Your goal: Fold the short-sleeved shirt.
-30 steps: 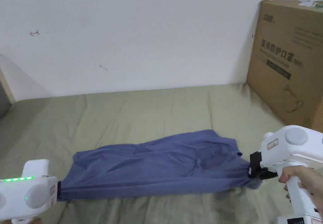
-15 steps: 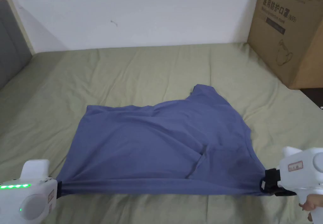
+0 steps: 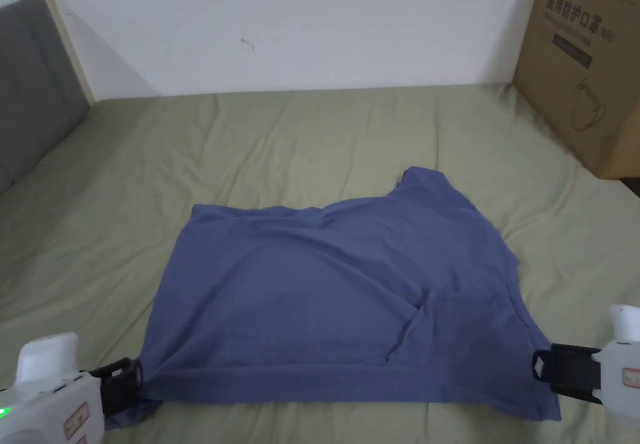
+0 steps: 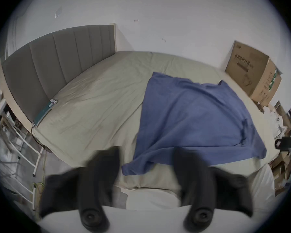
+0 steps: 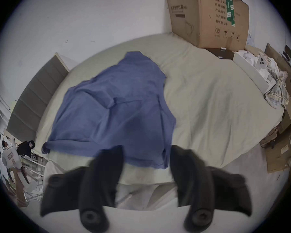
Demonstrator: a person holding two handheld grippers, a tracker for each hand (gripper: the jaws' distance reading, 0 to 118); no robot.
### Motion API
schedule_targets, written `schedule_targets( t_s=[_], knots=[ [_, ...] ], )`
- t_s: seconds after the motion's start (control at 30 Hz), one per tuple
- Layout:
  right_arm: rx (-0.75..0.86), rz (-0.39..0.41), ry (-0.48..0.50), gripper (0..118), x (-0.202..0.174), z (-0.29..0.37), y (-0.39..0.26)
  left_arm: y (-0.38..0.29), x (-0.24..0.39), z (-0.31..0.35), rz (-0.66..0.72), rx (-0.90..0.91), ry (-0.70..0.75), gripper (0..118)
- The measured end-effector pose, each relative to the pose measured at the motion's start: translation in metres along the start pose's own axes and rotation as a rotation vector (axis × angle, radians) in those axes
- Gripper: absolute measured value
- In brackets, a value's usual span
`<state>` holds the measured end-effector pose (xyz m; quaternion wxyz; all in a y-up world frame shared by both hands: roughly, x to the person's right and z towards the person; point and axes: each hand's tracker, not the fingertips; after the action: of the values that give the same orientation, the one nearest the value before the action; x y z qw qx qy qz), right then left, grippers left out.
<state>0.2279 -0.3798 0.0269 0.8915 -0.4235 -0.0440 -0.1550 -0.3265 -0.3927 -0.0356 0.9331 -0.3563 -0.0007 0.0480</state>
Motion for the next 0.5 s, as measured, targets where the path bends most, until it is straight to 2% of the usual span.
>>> schedule_targets(
  t_s=[0.03,0.1,0.23,0.3,0.33,0.37,0.4,0.43,0.47,0.5],
  knots=[
    [0.002,-0.011,0.002,1,-0.003,0.003,-0.007,-0.005,0.001,0.003,0.002,0.001,0.034,3],
    [0.006,-0.024,-0.003,0,-0.003,-0.003,-0.02,-0.02,0.004,0.006,0.014,0.057,0.16,0],
    [-0.051,-0.029,-0.023,0,-0.009,-0.019,-0.035,-0.033,-0.006,-0.005,0.082,-0.037,0.063,0],
    [-0.068,-0.031,-0.016,0,-0.008,-0.026,-0.035,-0.029,-0.007,-0.012,0.049,-0.031,0.078,1],
    [-0.077,-0.026,-0.025,0,-0.009,-0.029,-0.035,-0.027,-0.008,-0.016,0.029,-0.023,0.079,6],
    [-0.081,-0.021,-0.026,0,-0.01,-0.03,-0.034,-0.025,-0.009,-0.02,0.013,-0.028,0.085,23],
    [-0.084,-0.025,-0.03,0,-0.01,-0.032,-0.033,-0.023,-0.01,-0.029,0.014,-0.039,0.083,67],
    [-0.093,-0.033,-0.03,0,-0.008,-0.035,-0.031,-0.023,-0.012,-0.039,0.02,-0.066,0.078,98],
    [-0.106,-0.038,-0.027,0,-0.008,-0.038,-0.03,-0.025,-0.012,-0.045,0.025,-0.094,0.076,113],
    [-0.113,-0.041,-0.029,0,-0.009,-0.038,-0.03,-0.026,-0.012,-0.048,0.026,-0.079,0.067,110]
  ],
)
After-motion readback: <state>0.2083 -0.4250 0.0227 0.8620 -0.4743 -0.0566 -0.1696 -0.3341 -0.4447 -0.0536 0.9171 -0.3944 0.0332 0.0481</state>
